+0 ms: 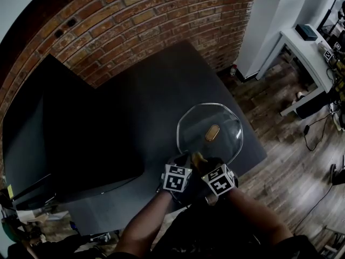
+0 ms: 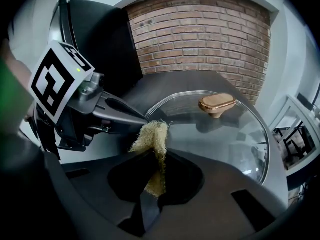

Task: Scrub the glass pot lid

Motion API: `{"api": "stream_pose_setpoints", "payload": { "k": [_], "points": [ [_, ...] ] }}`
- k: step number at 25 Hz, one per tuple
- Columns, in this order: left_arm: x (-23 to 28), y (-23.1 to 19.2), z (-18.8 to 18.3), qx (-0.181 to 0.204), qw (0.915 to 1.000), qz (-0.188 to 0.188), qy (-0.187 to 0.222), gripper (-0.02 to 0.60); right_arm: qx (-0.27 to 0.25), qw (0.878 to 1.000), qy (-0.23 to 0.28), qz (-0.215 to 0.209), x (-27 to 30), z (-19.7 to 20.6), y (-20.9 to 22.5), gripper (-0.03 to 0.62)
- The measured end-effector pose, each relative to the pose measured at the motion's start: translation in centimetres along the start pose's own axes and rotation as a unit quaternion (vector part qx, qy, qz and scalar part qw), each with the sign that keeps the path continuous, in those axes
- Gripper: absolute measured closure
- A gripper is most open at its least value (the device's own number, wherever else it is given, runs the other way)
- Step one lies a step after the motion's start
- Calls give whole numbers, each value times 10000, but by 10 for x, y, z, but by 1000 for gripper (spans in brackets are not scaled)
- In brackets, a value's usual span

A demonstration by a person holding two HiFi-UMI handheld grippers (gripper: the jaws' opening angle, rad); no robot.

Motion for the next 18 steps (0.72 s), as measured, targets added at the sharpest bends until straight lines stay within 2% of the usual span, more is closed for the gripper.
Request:
{"api": "stream_pose_setpoints", "payload": {
  "k": [5,13,18],
  "points": [
    [-2,0,-1,-35,9999,-16,153,548,9,9996,298,21,-6,-7,0,545],
    [-22,14,-38,72,9965,-140,821,548,-212,9942,1013,276,-40,-46,18,545],
    [-39,22,-63,3,9899,-425,1352,548,-225,9882,1490,287,-69,-75,36,545]
  ]
}}
Point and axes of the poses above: the fingertips, and each gripper's own axes: x forward along the fingers, y to its right, z out of its underside, the point moved 1 cm from there along -x, backward along the fingers, and after that the axes turned 8 degrees about y, right-handed, at the moved point
